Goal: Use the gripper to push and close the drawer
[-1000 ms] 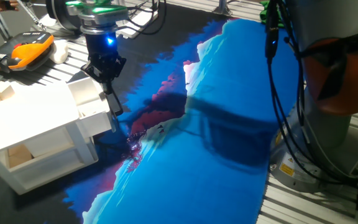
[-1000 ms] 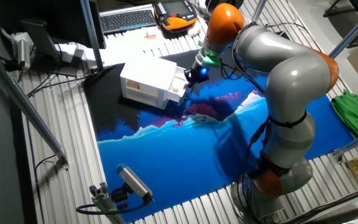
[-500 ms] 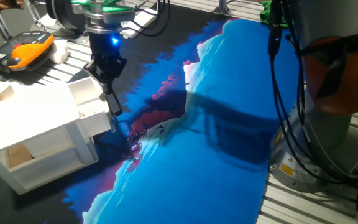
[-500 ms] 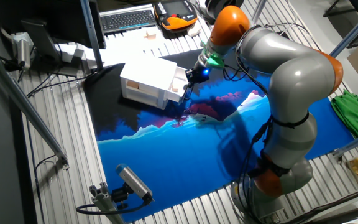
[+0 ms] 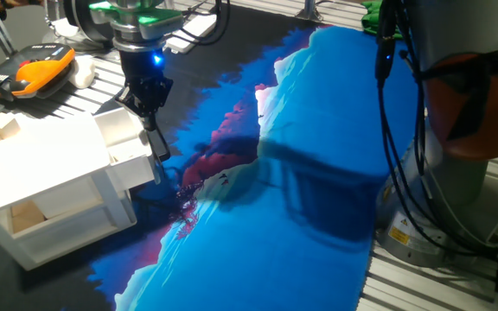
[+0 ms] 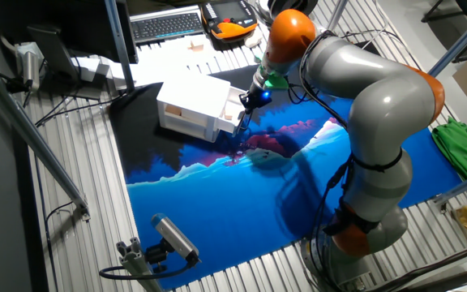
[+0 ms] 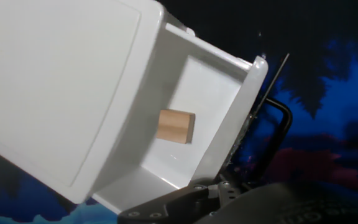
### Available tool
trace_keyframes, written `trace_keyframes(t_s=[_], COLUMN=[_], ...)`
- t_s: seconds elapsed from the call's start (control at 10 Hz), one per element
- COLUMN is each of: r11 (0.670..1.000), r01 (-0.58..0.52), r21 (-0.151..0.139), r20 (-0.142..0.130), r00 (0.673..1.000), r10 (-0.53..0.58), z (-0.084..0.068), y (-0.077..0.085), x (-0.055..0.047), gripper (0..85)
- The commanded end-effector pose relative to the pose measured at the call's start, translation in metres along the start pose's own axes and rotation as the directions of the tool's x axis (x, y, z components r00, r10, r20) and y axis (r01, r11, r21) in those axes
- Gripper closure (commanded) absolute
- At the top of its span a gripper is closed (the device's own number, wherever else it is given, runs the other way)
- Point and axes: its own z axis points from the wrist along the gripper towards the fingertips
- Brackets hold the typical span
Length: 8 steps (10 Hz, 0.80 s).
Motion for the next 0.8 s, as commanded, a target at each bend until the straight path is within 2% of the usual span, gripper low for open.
trace_keyframes(t_s=[0.0, 0.2, 0.3, 0.7], r11=[1.000, 0.999, 0.997, 0.997], r01=[0.003, 0.027, 0.039, 0.044], r21=[0.003, 0.034, 0.065, 0.056], r20=[0.004, 0.013, 0.024, 0.023], r00=[1.000, 1.000, 0.999, 0.999], r10=[-0.003, -0.027, -0.040, -0.045], z=[0.0000, 0.0000, 0.0000, 0.0000], y=[0.0002, 0.0002, 0.0002, 0.0002], x=[0.0001, 0.0001, 0.0001, 0.0001], gripper=[85.0, 85.0, 85.0, 85.0])
